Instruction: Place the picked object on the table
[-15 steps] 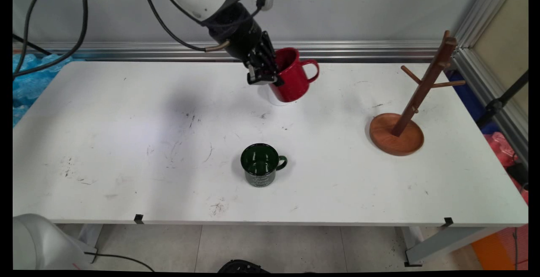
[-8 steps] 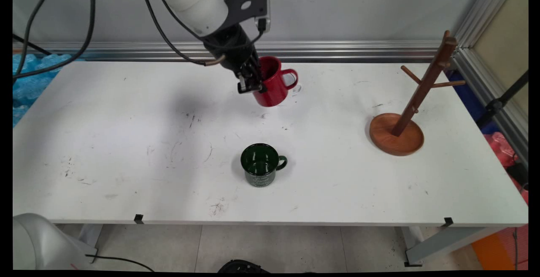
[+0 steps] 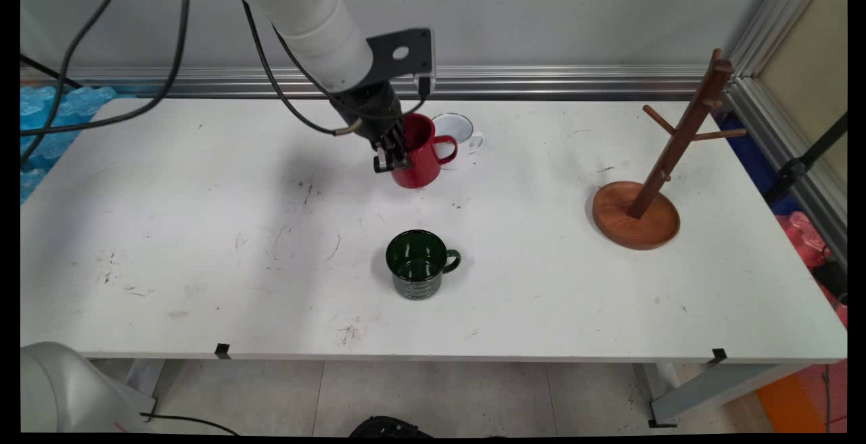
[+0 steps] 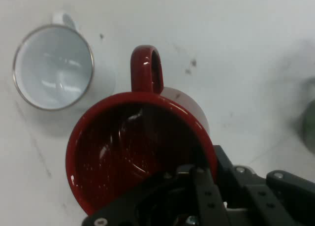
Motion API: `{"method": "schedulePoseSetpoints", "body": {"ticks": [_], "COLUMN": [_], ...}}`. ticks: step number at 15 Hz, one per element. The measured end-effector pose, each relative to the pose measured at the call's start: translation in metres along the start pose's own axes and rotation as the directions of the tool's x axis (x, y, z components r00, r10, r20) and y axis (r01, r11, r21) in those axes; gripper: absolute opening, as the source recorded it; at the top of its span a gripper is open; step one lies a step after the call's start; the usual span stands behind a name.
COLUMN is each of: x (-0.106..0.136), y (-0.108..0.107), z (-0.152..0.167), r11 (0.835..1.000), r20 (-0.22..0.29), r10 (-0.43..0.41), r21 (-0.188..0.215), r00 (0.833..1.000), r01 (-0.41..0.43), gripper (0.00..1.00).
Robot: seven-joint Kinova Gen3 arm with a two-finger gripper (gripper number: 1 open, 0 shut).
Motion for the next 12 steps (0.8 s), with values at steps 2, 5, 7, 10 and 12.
{"method": "schedulePoseSetpoints", "body": {"ticks": [2, 5, 7, 10, 12], "x": [-0.001, -0.001, 0.000, 0.001, 0.001], "y": [0.002, 0.006, 0.009, 0.012, 0.014], "z": [0.013, 0.033, 0.044, 0.057, 0.063], "r11": [1.000, 1.000, 1.000, 0.999, 0.999], "r20": [0.025, 0.054, 0.066, 0.080, 0.087], "r10": [0.005, 0.014, 0.019, 0.027, 0.032], "r21": [0.007, 0.012, 0.015, 0.018, 0.019], "r00": [1.000, 0.998, 0.998, 0.996, 0.996], "r01": [-0.005, -0.014, -0.020, -0.029, -0.034], "gripper": [0.00, 0.00, 0.00, 0.00, 0.00]}}
